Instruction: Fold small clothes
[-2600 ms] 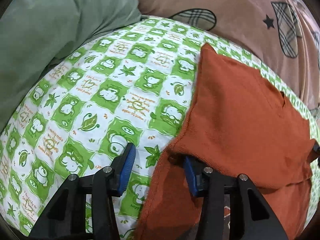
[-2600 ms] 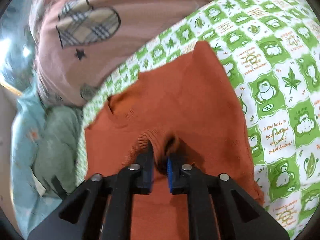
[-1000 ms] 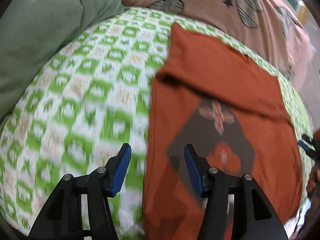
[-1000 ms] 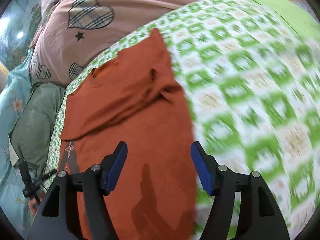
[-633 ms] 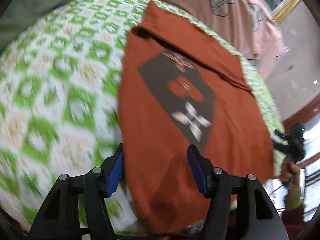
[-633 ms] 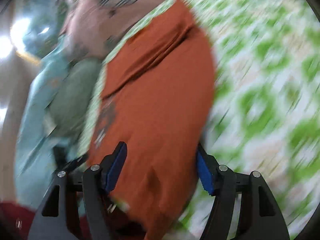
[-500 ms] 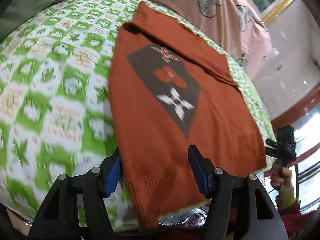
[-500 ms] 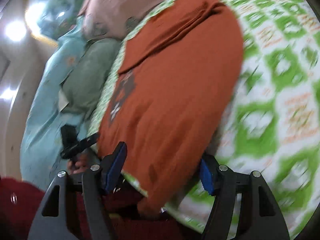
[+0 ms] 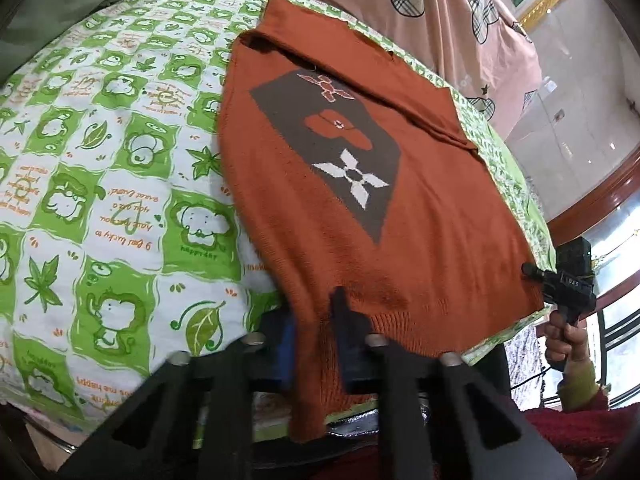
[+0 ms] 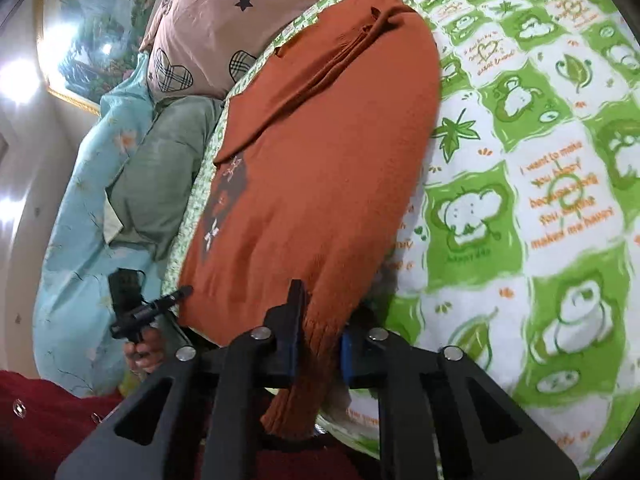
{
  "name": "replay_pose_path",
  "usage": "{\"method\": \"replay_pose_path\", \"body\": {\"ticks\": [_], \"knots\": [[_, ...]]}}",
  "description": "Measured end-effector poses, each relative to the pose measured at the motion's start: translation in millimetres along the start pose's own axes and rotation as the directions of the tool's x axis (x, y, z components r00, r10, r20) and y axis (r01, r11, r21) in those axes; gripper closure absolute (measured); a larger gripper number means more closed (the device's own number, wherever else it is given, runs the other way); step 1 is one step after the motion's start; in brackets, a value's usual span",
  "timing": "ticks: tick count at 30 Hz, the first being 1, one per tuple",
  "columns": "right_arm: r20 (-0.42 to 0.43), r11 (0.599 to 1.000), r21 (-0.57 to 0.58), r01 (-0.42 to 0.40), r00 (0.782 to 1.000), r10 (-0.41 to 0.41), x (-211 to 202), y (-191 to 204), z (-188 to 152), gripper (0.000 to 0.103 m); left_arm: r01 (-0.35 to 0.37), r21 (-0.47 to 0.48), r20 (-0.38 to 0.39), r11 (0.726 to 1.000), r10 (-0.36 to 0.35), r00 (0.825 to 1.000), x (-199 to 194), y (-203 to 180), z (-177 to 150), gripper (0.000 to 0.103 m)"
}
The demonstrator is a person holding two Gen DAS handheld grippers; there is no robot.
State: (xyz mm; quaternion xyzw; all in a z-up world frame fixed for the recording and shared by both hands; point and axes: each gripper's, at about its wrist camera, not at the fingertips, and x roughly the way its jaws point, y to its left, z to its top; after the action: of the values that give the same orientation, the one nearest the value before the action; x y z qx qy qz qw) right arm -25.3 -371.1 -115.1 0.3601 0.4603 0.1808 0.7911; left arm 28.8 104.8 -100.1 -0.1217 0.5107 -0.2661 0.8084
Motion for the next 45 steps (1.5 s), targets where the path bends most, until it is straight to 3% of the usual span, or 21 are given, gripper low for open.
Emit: {"method": "replay_pose_path", "body": {"ticks": [4,10,15,21,27,33,37,41,42,44,45], "knots": [[0.043,0.999,-0.004,-0.042,0.998,0.042,-12.1,8.2,2.3,0.090,-0.010,0.002,0.058,1.000,0.010,0.998,-20.7,-8.1,0.3,0.096],[0.137,0.991,-0.047,-0.127,0.982,0.133,-34.2,28.5,34.7,0.090,0.008,0.002,0.182,1.000,-0.009,0.983,-51.6,-28.4,25.0,0.097],[0.207,0.987,-0.091,-0.132,0.967,0.148,-35.5,43.8,81.3,0.090,-0.010,-0.002,0.310,1.000,0.010,0.951,-68.1,-45.3,67.7,0.098],[0.266,0.992,-0.095,-0.079,0.959,0.101,-17.1,40.2,161.0,0.090,-0.038,0.019,0.377,0.999,0.028,0.926,-52.7,-60.7,145.0,0.098],[0.297,1.000,-0.027,-0.006,0.955,0.014,7.3,15.1,244.3,0.090,-0.098,-0.004,0.394,0.995,0.091,0.915,-5.8,-56.6,236.1,0.098],[0.262,0.994,0.082,0.072,0.961,-0.091,54.7,-30.1,307.6,0.090,-0.180,-0.059,0.359,0.982,0.189,0.914,63.4,-27.0,313.9,0.099],[0.220,0.983,0.147,0.107,0.966,-0.138,83.7,-55.5,322.2,0.090,-0.224,-0.078,0.297,0.972,0.237,0.925,106.8,-5.5,336.8,0.098],[0.201,0.976,0.211,0.047,0.975,-0.090,88.7,-72.7,321.4,0.089,-0.264,-0.076,0.224,0.961,0.275,0.935,140.4,12.5,343.4,0.095],[0.212,0.973,0.229,0.030,0.974,-0.080,81.8,-73.4,317.7,0.085,-0.260,-0.078,0.217,0.963,0.271,0.938,141.2,14.7,341.6,0.094],[0.246,0.971,0.234,0.053,0.963,-0.112,64.4,-69.1,309.0,0.066,-0.237,-0.081,0.218,0.968,0.250,0.943,132.3,16.0,330.9,0.090],[0.289,0.969,0.223,0.103,0.943,-0.167,48.5,-61.5,300.6,0.050,-0.233,-0.071,0.224,0.970,0.244,0.944,126.3,13.0,324.2,0.082]]}}
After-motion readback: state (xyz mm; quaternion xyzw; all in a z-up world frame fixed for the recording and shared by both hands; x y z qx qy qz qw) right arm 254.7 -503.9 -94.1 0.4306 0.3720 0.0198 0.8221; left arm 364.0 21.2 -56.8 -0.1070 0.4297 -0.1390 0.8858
